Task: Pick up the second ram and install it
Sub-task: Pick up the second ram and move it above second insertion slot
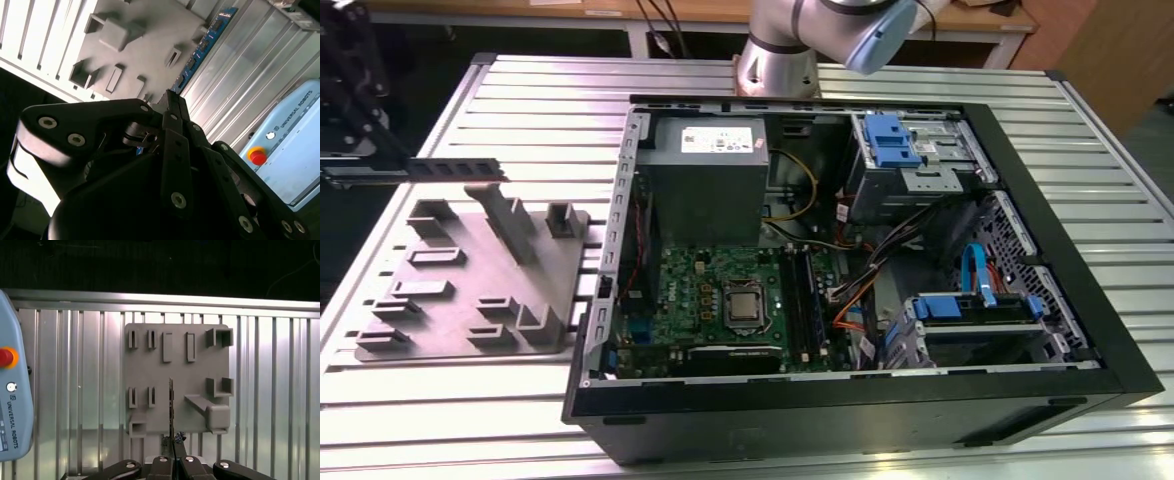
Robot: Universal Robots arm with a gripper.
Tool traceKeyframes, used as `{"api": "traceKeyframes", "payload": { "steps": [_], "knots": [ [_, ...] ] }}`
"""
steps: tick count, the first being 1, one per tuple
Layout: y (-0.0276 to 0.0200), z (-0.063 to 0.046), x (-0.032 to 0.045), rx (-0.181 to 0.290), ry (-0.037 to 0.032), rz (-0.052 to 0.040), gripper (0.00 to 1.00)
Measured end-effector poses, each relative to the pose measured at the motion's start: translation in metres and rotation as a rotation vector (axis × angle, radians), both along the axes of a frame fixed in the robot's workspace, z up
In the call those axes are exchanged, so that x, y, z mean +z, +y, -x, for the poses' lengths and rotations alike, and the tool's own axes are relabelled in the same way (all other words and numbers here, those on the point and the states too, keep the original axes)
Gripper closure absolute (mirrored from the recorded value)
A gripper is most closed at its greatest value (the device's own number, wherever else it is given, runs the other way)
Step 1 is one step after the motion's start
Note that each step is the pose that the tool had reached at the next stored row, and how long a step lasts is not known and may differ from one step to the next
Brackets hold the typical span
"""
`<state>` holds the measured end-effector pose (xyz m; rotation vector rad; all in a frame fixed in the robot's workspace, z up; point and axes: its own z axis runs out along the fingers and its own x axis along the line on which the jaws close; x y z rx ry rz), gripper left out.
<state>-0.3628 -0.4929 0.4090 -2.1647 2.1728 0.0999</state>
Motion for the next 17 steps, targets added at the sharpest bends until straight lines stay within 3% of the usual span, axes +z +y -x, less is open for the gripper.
{"api": "traceKeyframes", "payload": {
  "steps": [17],
  "knots": [
    [0.0,-0.073,-0.0003,0.0,0.0008,0.0001,0.92]
  ]
}}
